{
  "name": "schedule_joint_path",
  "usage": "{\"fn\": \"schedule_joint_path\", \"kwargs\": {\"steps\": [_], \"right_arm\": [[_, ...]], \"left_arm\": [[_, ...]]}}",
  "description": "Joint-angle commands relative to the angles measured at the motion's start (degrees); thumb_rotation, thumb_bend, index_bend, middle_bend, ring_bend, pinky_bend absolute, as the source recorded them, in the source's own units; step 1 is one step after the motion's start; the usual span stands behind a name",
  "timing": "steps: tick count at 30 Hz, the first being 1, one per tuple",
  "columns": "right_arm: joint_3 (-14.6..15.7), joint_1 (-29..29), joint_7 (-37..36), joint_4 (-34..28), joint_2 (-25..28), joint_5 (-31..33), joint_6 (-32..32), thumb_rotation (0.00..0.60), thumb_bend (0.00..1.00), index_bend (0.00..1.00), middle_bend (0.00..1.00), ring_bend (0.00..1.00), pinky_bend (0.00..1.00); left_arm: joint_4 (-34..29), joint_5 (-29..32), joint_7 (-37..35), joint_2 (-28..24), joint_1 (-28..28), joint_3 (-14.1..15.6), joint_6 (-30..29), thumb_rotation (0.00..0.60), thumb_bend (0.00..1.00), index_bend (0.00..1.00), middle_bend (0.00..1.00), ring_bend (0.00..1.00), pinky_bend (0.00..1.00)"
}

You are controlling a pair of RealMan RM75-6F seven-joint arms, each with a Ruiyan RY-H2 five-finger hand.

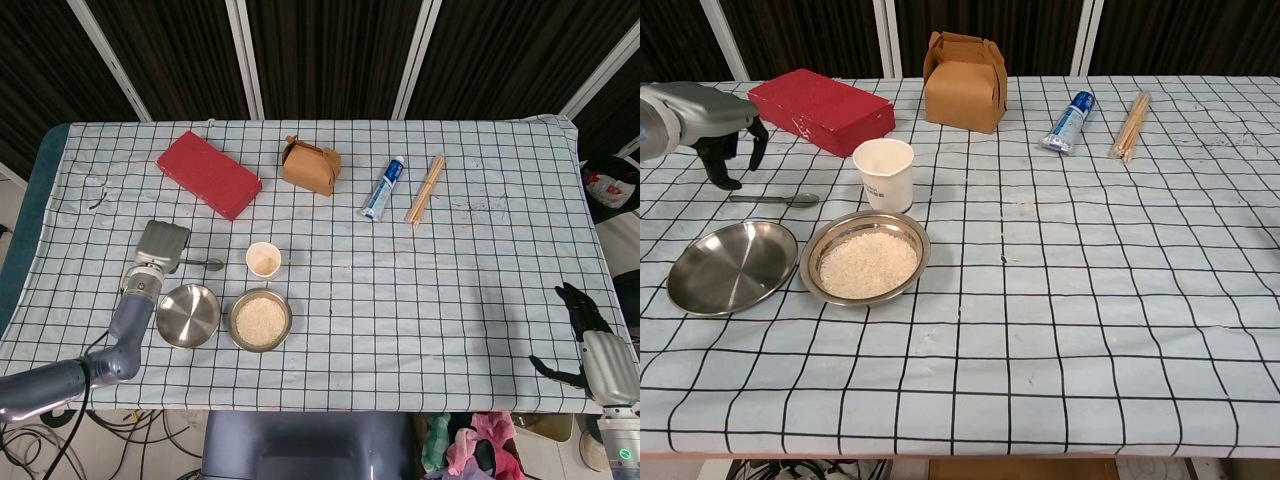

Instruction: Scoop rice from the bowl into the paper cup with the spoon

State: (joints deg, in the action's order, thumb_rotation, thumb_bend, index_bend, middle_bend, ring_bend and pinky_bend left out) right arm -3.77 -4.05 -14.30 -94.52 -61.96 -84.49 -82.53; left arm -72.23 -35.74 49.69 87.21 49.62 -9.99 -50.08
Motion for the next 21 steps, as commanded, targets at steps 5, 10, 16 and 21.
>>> {"fn": "schedule_joint_path", "kwargs": {"steps": [5,10,16,21], "right_arm": [[0.0,0.0,-0.2,0.0,0.0,0.0,0.0,0.600,0.13,0.00,0.00,0.00,0.18],[0.0,0.0,-0.3,0.0,0.1,0.1,0.1,0.600,0.13,0.00,0.00,0.00,0.18],[-0.1,0.0,-0.3,0.0,0.1,0.2,0.1,0.600,0.14,0.00,0.00,0.00,0.18],[-0.1,0.0,-0.5,-0.1,0.2,0.3,0.2,0.600,0.15,0.00,0.00,0.00,0.18]], "left_arm": [[3.0,1.5,-0.2,2.0,0.7,1.1,0.8,0.600,0.31,0.50,1.00,0.95,0.93],[5.4,2.4,-0.1,3.6,1.3,1.9,1.7,0.600,0.32,0.50,1.00,0.95,0.93],[7.4,3.0,-0.4,4.9,2.1,2.1,2.6,0.600,0.32,0.50,1.00,0.95,0.93],[8.3,3.1,-0.5,5.6,2.5,2.2,3.0,0.600,0.33,0.51,1.00,0.95,0.93]]}}
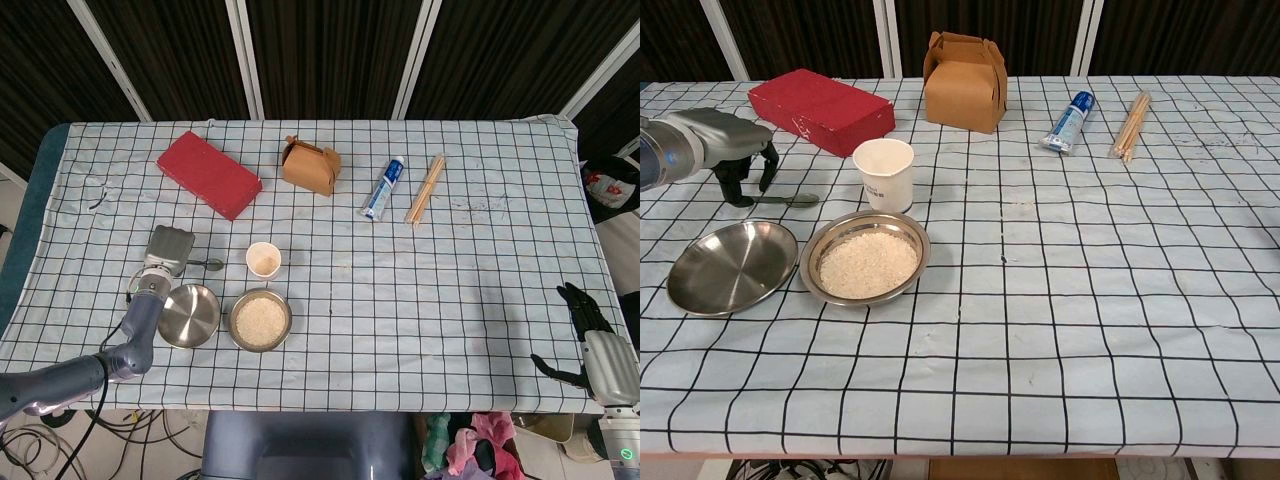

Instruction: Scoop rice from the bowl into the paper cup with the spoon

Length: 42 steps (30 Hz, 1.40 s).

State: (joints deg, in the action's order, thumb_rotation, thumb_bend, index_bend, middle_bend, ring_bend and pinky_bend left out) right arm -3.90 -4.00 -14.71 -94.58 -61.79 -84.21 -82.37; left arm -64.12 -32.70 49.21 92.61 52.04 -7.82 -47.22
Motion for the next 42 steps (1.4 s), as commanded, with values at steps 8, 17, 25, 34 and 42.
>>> {"fn": "schedule_joint_path", "kwargs": {"steps": [8,17,25,34,42], "right_arm": [[-0.1,0.0,-0.3,-0.1,0.1,0.2,0.1,0.600,0.15,0.00,0.00,0.00,0.18],[-0.1,0.1,-0.4,-0.2,0.1,0.2,0.1,0.600,0.15,0.00,0.00,0.00,0.18],[-0.1,0.1,-0.3,-0.2,0.1,0.2,0.1,0.600,0.16,0.00,0.00,0.00,0.18],[-0.1,0.1,-0.4,-0.3,0.2,0.4,0.2,0.600,0.17,0.00,0.00,0.00,0.18],[-0.1,0.2,-0.6,-0.4,0.2,0.3,0.2,0.600,0.17,0.00,0.00,0.00,0.18]], "left_arm": [[1.5,0.8,0.1,1.0,0.5,0.7,0.9,0.600,0.34,0.52,1.00,0.95,0.93],[1.7,0.6,-0.6,1.1,0.6,1.0,0.8,0.600,0.34,0.53,1.00,0.95,0.93],[1.5,0.0,-1.3,0.8,0.7,1.1,0.4,0.600,0.34,0.52,1.00,0.95,0.93],[1.4,0.5,-0.9,0.9,1.0,1.5,0.3,0.600,0.34,0.53,1.00,0.95,0.93],[1.2,0.5,-1.0,0.9,1.1,1.7,0.2,0.600,0.37,0.56,1.00,0.95,0.93]]}}
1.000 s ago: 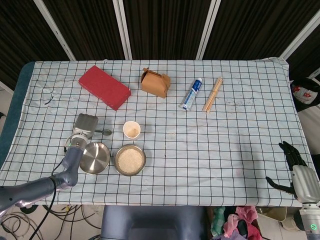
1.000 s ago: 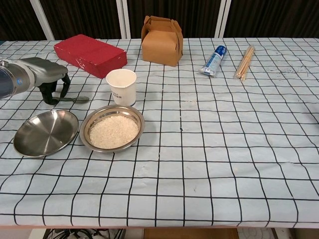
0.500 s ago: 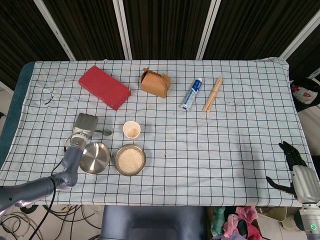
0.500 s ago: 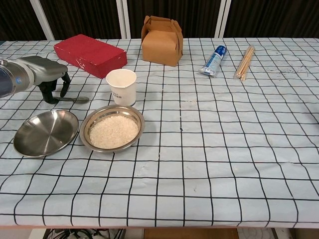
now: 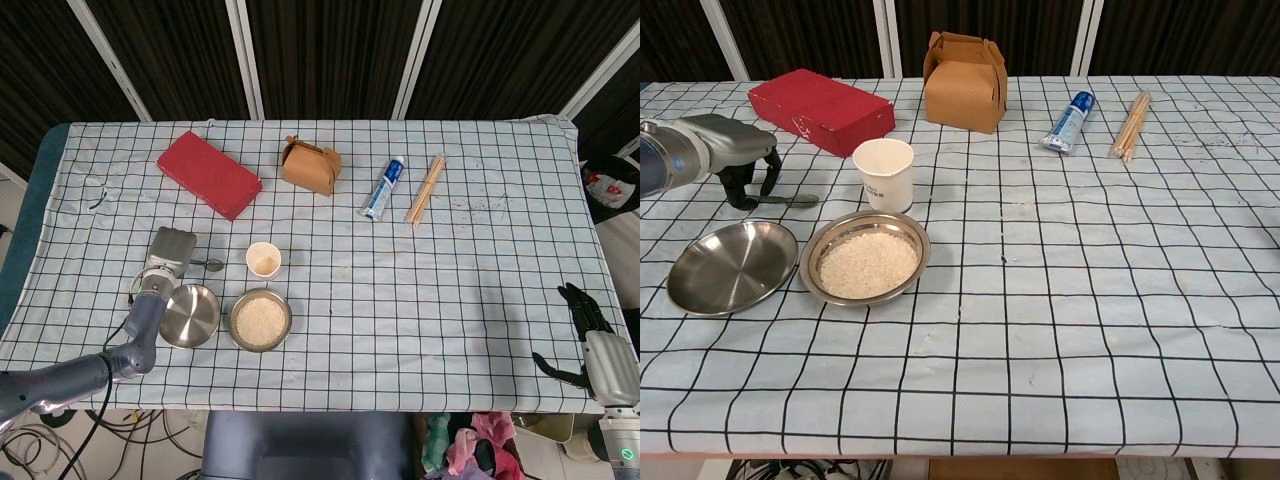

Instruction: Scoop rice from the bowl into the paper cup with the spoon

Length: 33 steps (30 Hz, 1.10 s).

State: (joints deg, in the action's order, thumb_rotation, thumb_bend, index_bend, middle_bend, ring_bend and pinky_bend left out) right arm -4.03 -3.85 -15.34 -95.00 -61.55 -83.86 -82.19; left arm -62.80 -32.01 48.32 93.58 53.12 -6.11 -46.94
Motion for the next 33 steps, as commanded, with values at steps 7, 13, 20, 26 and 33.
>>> {"fn": "schedule_joint_path", "kwargs": {"steps": [7,13,20,26,33], "right_arm": [[0.0,0.0,0.0,0.0,0.0,-0.1,0.0,0.600,0.18,0.00,0.00,0.00,0.18],[0.0,0.1,-0.3,-0.1,0.1,-0.1,0.0,0.600,0.18,0.00,0.00,0.00,0.18],[-0.1,0.1,-0.6,-0.1,0.1,0.0,-0.1,0.600,0.18,0.00,0.00,0.00,0.18],[-0.1,0.1,-0.7,-0.2,0.1,0.0,-0.1,0.600,0.18,0.00,0.00,0.00,0.18],[-0.2,0.1,-1.0,-0.3,0.1,0.1,-0.1,0.600,0.18,0.00,0.00,0.00,0.18]], "left_arm": [[-1.5,-2.5,-1.5,-0.8,-0.3,-0.1,-1.4,0.600,0.39,0.58,1.00,0.95,0.93],[-4.5,-5.9,-2.1,-2.5,-0.4,0.0,-3.8,0.600,0.40,0.59,1.00,0.95,0.93],[-12.7,-12.8,-3.2,-7.4,-0.7,-0.6,-8.8,0.600,0.41,0.60,1.00,0.95,0.93],[-18.9,-16.0,-1.5,-10.9,-0.5,-0.4,-11.2,0.600,0.42,0.64,1.00,0.96,0.93],[-24.6,-18.6,2.7,-12.9,0.3,0.6,-13.1,0.600,0.44,0.68,1.00,0.96,0.94]]}}
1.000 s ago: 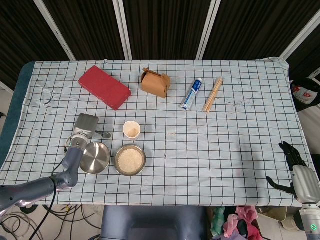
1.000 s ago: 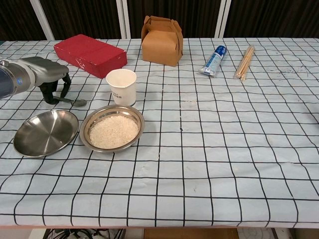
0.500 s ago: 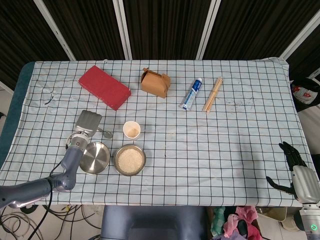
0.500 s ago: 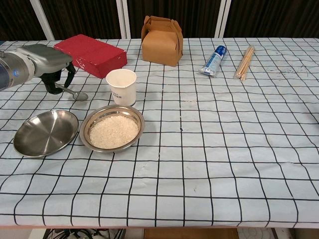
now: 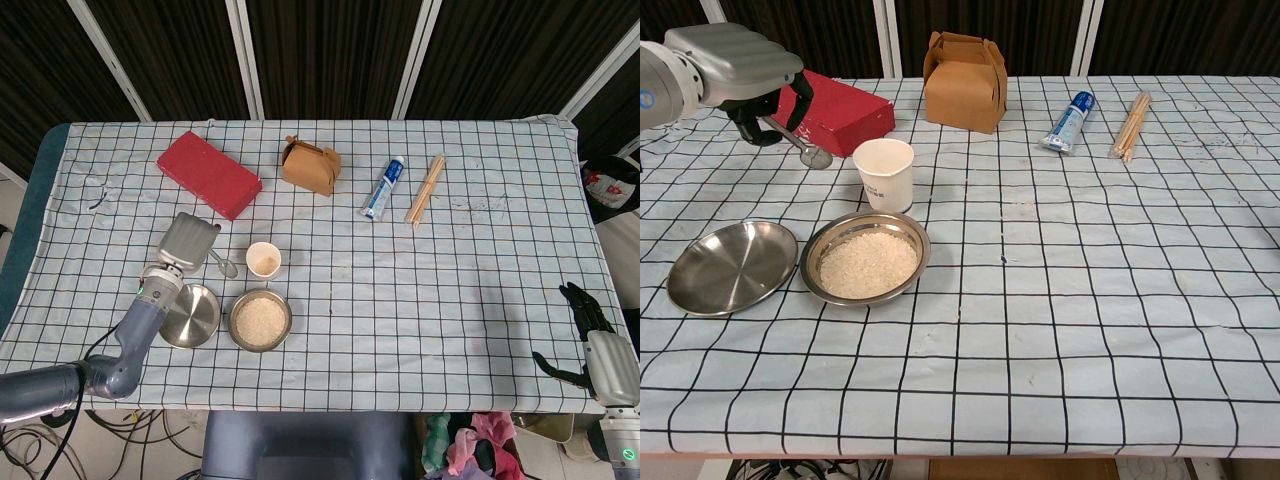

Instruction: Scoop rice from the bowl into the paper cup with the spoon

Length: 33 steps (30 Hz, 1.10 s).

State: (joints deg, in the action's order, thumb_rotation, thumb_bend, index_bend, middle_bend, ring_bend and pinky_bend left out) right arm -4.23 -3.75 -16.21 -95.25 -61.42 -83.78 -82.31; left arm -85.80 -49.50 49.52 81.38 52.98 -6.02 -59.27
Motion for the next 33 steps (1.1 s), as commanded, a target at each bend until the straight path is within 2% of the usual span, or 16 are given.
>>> {"fn": "schedule_joint_path", "kwargs": {"steps": [1,11,22,33], "right_arm": [[-0.1,0.0,-0.2,0.0,0.0,0.1,0.0,0.600,0.18,0.00,0.00,0.00,0.18],[-0.1,0.0,-1.0,-0.3,0.3,0.2,0.3,0.600,0.18,0.00,0.00,0.00,0.18],[-0.2,0.0,-1.7,-0.5,0.5,0.5,0.4,0.600,0.18,0.00,0.00,0.00,0.18],[-0.3,0.0,-2.4,-0.7,0.6,0.7,0.6,0.600,0.18,0.00,0.00,0.00,0.18]], "left_arm": [[-2.3,-1.6,2.2,-0.8,0.5,0.7,-0.9,0.600,0.44,0.69,1.00,0.96,0.94],[-8.0,-8.8,16.3,-1.1,4.2,5.4,-1.4,0.600,0.45,0.72,1.00,0.98,0.96],[-6.5,-11.2,32.2,1.0,10.0,8.1,1.9,0.600,0.46,0.75,1.00,0.99,0.96],[-4.9,-11.1,42.9,3.7,14.2,10.1,5.2,0.600,0.46,0.76,1.00,1.00,0.97]]}}
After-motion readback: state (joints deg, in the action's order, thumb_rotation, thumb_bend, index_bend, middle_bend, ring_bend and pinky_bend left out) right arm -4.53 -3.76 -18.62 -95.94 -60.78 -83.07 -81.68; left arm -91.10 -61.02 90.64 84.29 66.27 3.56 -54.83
